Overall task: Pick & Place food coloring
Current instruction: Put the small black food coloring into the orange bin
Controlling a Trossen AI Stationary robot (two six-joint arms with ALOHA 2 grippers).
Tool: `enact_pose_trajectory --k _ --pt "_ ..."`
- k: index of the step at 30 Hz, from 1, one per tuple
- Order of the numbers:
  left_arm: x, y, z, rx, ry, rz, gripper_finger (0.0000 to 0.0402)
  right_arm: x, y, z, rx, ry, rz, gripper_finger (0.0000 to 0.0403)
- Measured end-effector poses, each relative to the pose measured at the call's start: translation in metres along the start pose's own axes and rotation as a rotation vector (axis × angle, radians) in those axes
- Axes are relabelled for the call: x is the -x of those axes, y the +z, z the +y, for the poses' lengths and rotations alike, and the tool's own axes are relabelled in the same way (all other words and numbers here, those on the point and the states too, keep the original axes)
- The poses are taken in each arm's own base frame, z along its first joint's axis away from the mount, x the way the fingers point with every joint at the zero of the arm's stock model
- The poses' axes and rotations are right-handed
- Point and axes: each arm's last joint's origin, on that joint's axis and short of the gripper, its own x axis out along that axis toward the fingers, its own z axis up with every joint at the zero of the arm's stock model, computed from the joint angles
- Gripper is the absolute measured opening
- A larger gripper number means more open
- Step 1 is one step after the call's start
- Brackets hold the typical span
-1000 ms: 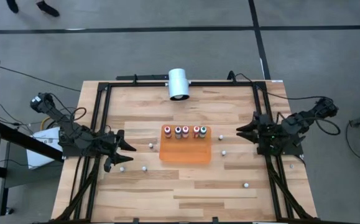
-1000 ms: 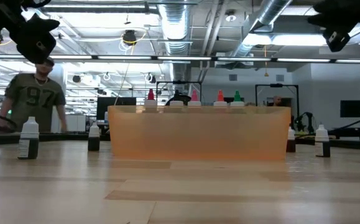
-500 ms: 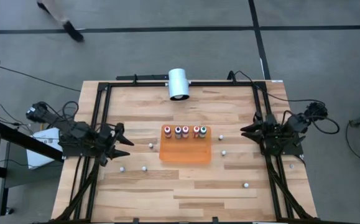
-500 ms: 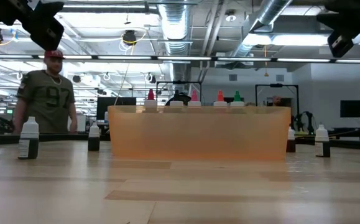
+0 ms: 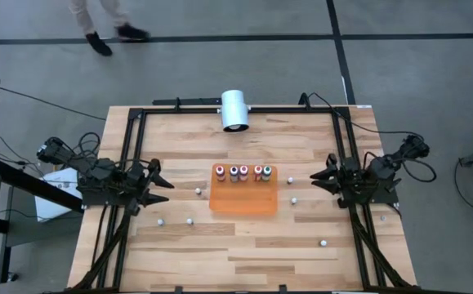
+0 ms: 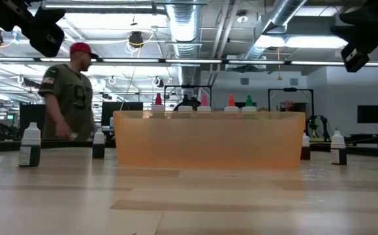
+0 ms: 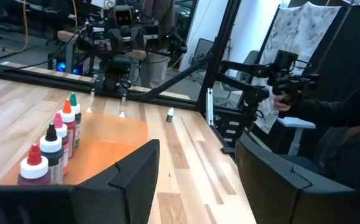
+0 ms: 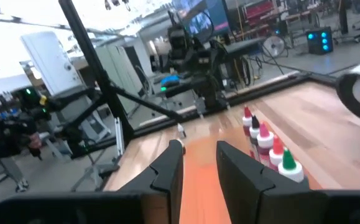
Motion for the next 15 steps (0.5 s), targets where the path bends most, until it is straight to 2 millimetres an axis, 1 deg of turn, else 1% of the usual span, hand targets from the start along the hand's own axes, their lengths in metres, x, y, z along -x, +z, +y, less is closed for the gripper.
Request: enact_pose_trajectory --k 4,12,15 --pt "0.0 0.0 0.001 -0.016 0.017 -0.005 0.0203 -0.002 -0.006 0.0 -0.007 0.005 -0.018 0.0087" --pt "0.0 -0.002 0.001 -0.013 0.038 0.011 0.0203 -0.007 -0.026 -0.004 -0.012 0.007 -0.024 0.0087" --pt "-0.001 -0.006 0.003 -0.001 0.044 0.004 0.0203 -0.008 -0.027 -0.004 -0.016 0.01 -0.032 0.0087"
